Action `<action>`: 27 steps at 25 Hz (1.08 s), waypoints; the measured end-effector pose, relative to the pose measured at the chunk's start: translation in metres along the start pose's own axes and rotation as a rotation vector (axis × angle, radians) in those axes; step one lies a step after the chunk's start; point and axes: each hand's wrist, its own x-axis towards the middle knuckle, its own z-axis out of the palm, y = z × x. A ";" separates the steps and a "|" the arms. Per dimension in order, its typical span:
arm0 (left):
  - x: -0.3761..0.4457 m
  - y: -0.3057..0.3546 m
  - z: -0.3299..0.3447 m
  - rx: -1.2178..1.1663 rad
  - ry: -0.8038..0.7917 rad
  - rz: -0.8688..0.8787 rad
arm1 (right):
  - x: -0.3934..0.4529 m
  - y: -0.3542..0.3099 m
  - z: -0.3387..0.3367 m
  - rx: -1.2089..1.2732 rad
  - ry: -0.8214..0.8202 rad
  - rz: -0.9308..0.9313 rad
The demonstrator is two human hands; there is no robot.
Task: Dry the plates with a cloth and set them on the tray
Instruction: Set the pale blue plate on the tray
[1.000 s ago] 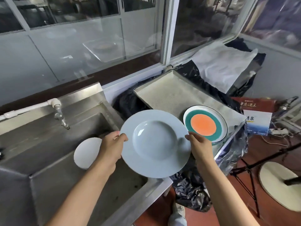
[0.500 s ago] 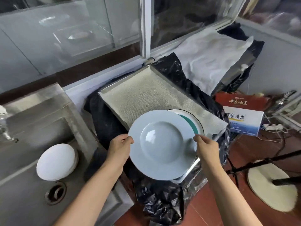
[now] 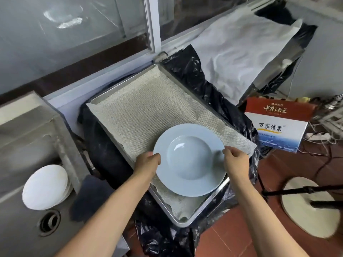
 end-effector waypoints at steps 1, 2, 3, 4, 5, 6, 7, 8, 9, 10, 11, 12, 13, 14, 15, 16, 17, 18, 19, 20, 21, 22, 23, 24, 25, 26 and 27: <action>0.003 0.000 0.003 0.009 0.003 -0.004 | 0.004 0.001 0.000 -0.012 0.005 0.003; 0.006 0.000 0.006 0.016 -0.001 -0.007 | 0.008 0.001 0.000 -0.027 0.006 0.004; 0.008 -0.001 0.009 0.026 -0.005 -0.013 | 0.011 0.001 0.000 -0.040 0.002 0.005; 0.010 -0.002 0.011 0.032 -0.006 -0.015 | 0.014 0.002 0.000 -0.050 -0.001 0.009; 0.011 -0.001 0.013 0.034 -0.001 -0.017 | 0.016 0.002 0.001 -0.057 -0.007 0.012; 0.011 -0.001 0.014 0.037 0.008 -0.017 | 0.017 0.002 0.002 -0.065 -0.013 0.014; 0.012 0.000 0.015 0.047 0.012 -0.016 | 0.018 0.004 0.003 -0.075 -0.019 0.013; 0.012 0.002 0.017 0.063 0.012 -0.008 | 0.019 0.005 0.004 -0.086 -0.020 0.009; 0.011 0.003 0.017 0.077 0.007 0.000 | 0.019 0.005 0.004 -0.099 -0.019 0.006; 0.012 0.003 0.017 0.089 0.001 0.008 | 0.019 0.005 0.004 -0.110 -0.013 0.004; 0.011 0.004 0.017 0.100 -0.004 0.012 | 0.019 0.005 0.004 -0.116 -0.005 0.000; 0.010 0.004 0.017 0.112 -0.011 0.020 | 0.018 0.004 0.003 -0.119 -0.006 0.000; 0.009 0.003 0.016 0.121 -0.022 0.025 | 0.017 0.002 0.003 -0.122 -0.011 -0.001; 0.009 0.002 0.015 0.129 -0.036 0.032 | 0.014 0.001 0.003 -0.128 -0.018 -0.008; 0.009 0.001 0.014 0.135 -0.055 0.041 | 0.011 -0.001 0.004 -0.154 -0.022 -0.031; 0.009 -0.001 0.013 0.140 -0.072 0.064 | 0.008 -0.002 0.005 -0.209 -0.011 -0.085; 0.009 -0.003 0.011 0.145 -0.083 0.101 | 0.005 -0.004 0.007 -0.279 0.007 -0.161; 0.009 -0.006 0.008 0.164 -0.085 0.139 | -0.001 -0.006 0.011 -0.326 0.018 -0.237; 0.009 -0.009 0.006 0.193 -0.073 0.170 | -0.008 -0.010 0.015 -0.339 0.009 -0.297; 0.007 -0.010 0.002 0.225 -0.053 0.201 | -0.015 -0.013 0.021 -0.327 -0.020 -0.342; 0.004 -0.011 -0.002 0.249 -0.039 0.234 | -0.023 -0.017 0.028 -0.302 -0.054 -0.380; 0.000 -0.012 -0.006 0.258 -0.027 0.264 | -0.032 -0.021 0.035 -0.271 -0.087 -0.418; -0.005 -0.013 -0.011 0.255 -0.013 0.283 | -0.041 -0.024 0.042 -0.239 -0.113 -0.455; -0.009 -0.014 -0.015 0.246 0.006 0.295 | -0.049 -0.026 0.049 -0.218 -0.135 -0.489; -0.014 -0.015 -0.021 0.235 0.024 0.310 | -0.057 -0.029 0.056 -0.207 -0.151 -0.518; -0.018 -0.016 -0.027 0.228 0.040 0.328 | -0.064 -0.032 0.062 -0.199 -0.168 -0.542; -0.023 -0.018 -0.036 0.233 0.063 0.345 | -0.072 -0.035 0.069 -0.192 -0.193 -0.563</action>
